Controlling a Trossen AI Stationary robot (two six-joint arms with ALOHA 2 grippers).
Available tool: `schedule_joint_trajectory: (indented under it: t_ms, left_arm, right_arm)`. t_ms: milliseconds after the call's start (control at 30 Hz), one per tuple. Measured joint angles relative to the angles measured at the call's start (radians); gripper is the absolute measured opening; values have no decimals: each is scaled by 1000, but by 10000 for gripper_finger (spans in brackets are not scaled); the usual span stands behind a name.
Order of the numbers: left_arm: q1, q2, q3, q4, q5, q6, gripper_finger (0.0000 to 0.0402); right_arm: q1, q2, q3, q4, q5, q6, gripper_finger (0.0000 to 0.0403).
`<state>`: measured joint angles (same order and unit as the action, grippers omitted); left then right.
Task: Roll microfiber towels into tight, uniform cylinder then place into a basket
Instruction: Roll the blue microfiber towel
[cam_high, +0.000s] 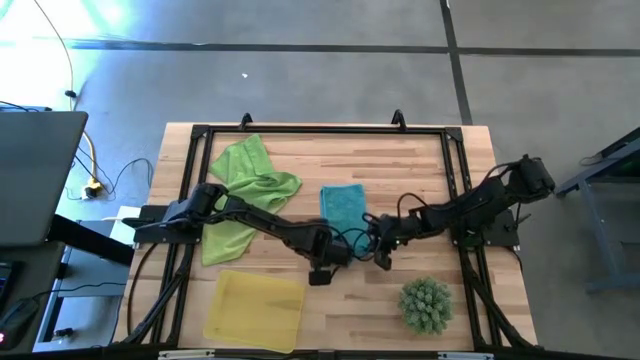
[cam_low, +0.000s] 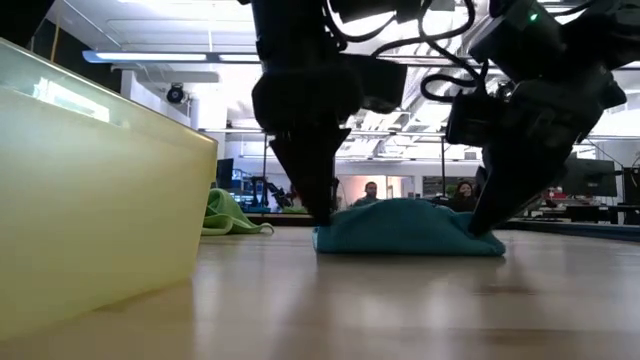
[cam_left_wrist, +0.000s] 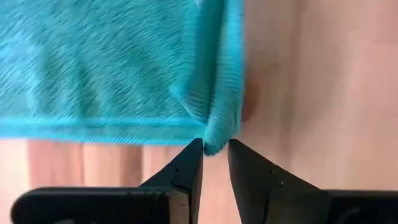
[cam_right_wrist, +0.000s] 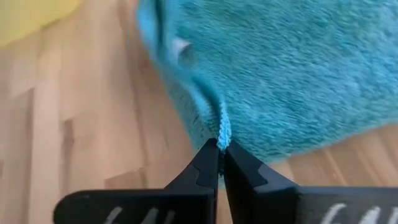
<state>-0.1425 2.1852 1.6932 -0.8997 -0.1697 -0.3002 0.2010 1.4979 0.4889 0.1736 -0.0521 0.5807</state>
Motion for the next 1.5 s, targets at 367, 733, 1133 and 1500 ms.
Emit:
schedule_joint_trajectory:
  t_ms: [367,733,1133,1500]
  left_arm:
    - [-4,-9,3,-55,-59,-29,118]
    - [-63,-9,134,16,-102,57,124]
    - [22,27,17,95,-123,39,95]
    - [24,26,-70,173,-84,-15,59]
  right_arm:
    - [-11,0,0,-39,3,13,2]
    - [-11,-1,1,-42,3,-12,2]
    - [-11,-1,2,-63,8,-12,4]
    - [-11,-1,2,-56,16,-114,40]
